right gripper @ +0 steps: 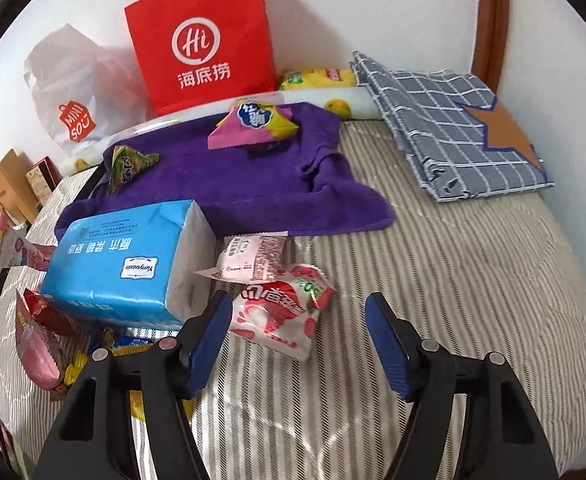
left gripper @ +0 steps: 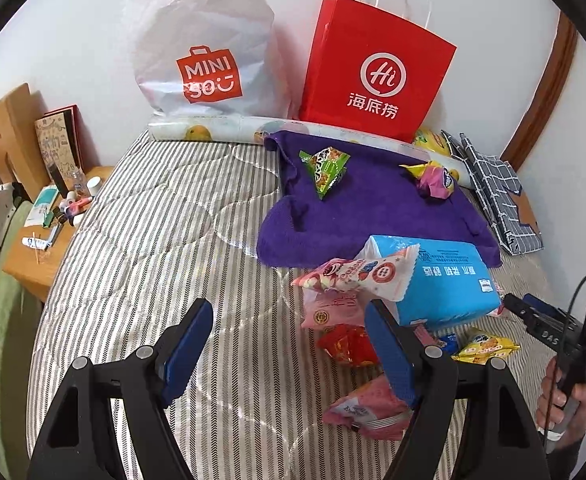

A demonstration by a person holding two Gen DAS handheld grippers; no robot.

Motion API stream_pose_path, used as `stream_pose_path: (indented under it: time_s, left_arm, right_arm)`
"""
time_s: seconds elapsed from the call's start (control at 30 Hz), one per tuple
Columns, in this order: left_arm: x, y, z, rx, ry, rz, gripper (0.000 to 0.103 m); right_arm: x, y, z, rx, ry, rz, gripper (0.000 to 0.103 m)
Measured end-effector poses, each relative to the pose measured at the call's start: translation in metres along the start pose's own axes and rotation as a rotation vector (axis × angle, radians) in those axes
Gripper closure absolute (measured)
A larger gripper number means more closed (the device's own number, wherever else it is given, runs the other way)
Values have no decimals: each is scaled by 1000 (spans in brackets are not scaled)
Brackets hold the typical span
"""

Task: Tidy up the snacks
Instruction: 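Move the right tool back to the pile and grasp the strawberry candy bag, then grasp the pink stick candy with the left tool while the right tool holds the strawberry bag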

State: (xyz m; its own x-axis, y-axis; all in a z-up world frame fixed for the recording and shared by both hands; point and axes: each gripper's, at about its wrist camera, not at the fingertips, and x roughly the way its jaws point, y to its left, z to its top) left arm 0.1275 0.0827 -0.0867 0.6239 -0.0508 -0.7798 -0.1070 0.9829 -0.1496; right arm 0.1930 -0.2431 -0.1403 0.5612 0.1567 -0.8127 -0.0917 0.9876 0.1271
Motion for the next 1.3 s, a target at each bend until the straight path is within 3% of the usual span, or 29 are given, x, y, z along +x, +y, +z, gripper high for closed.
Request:
stream_pose_path:
  time_s: [0.5, 0.57, 0.73, 1.03, 1.3]
  left_arm:
    - [2, 10, 0, -13, 3, -27, 26]
    - [3, 10, 0, -11, 3, -33, 26]
    - [4, 6, -2, -1, 2, -65, 26]
    - [9, -19, 2, 47, -2, -153, 26]
    - [33, -46, 16, 88, 30, -96, 26]
  right_arm:
    - [43, 7, 1, 2, 73, -29, 34]
    - [42, 5, -1, 1, 71, -29, 36]
    - [33, -5, -9, 9, 76, -1, 52]
    - [14, -25, -28, 23, 50, -5, 53]
    - [17, -27, -33, 30, 1, 3, 51]
